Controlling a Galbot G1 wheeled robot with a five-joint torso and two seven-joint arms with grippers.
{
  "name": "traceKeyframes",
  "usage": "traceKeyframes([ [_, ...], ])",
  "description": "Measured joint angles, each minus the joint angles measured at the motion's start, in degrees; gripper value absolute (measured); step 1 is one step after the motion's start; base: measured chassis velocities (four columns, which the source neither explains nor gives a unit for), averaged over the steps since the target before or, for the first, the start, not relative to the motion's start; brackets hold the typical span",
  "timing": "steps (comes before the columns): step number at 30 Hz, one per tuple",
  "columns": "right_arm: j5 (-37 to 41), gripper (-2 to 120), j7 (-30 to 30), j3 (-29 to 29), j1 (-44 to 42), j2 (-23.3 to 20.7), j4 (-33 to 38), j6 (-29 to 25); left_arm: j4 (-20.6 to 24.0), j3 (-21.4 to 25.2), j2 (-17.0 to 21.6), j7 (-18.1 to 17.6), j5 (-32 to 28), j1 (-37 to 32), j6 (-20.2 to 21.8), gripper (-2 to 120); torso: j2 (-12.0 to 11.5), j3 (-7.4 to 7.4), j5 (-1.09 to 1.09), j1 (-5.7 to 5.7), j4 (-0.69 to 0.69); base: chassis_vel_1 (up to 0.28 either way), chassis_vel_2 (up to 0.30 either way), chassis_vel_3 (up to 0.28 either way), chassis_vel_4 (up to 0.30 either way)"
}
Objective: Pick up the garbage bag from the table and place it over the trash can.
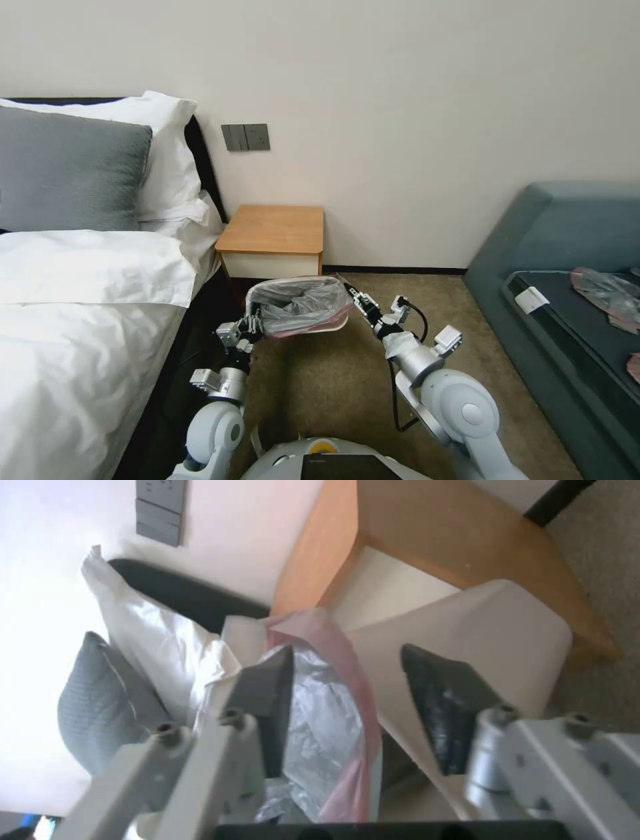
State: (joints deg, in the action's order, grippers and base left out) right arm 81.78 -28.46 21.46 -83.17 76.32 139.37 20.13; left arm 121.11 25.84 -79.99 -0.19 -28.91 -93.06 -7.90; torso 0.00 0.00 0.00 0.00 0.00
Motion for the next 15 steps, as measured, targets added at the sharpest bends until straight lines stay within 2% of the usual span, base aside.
traceKeyframes([
  [1,0.0,43,0.0,0.0,0.0,0.0,0.0,0.0,0.0,0.0,0.0,0.0,0.0,0.0,0.0,4,0.0,0.00,0.00,0.00,0.00,0.000,0.000,0.000,0.000],
  [3,0.0,31,0.1,0.0,0.0,0.0,-0.1,0.0,0.0,0.0,0.0,0.0,0.0,0.0,0.0,4,0.0,0.00,0.00,0.00,0.00,0.000,0.000,0.000,0.000],
  [5,0.0,30,0.2,0.1,-0.1,0.1,-0.1,-0.1,0.0,0.0,0.0,0.0,0.0,0.0,0.0,4,0.0,0.00,0.00,0.00,0.00,0.000,0.000,0.000,0.000],
  [7,-0.1,18,0.5,0.1,-0.2,0.4,-0.2,-0.1,0.1,0.1,0.1,0.1,0.0,0.1,0.0,4,0.0,0.00,0.00,0.00,0.00,0.000,0.000,0.000,0.000],
  [9,-0.1,14,0.6,0.0,-0.2,0.6,-0.3,-0.1,0.1,0.1,0.1,0.1,0.0,0.1,0.0,4,0.0,0.00,0.00,0.00,0.00,0.000,0.000,0.000,0.000],
  [12,-0.2,0,0.9,0.0,-0.3,1.2,-0.5,-0.1,0.1,0.1,0.2,0.1,0.0,0.3,0.0,4,0.0,0.00,0.00,0.00,0.00,0.000,0.000,0.000,0.000],
  [15,-0.6,0,1.1,0.0,-0.7,1.6,-0.5,-0.1,0.1,0.1,0.1,0.1,-0.1,0.4,0.0,4,0.0,0.00,0.00,0.00,0.00,0.000,0.000,0.000,0.000],
])
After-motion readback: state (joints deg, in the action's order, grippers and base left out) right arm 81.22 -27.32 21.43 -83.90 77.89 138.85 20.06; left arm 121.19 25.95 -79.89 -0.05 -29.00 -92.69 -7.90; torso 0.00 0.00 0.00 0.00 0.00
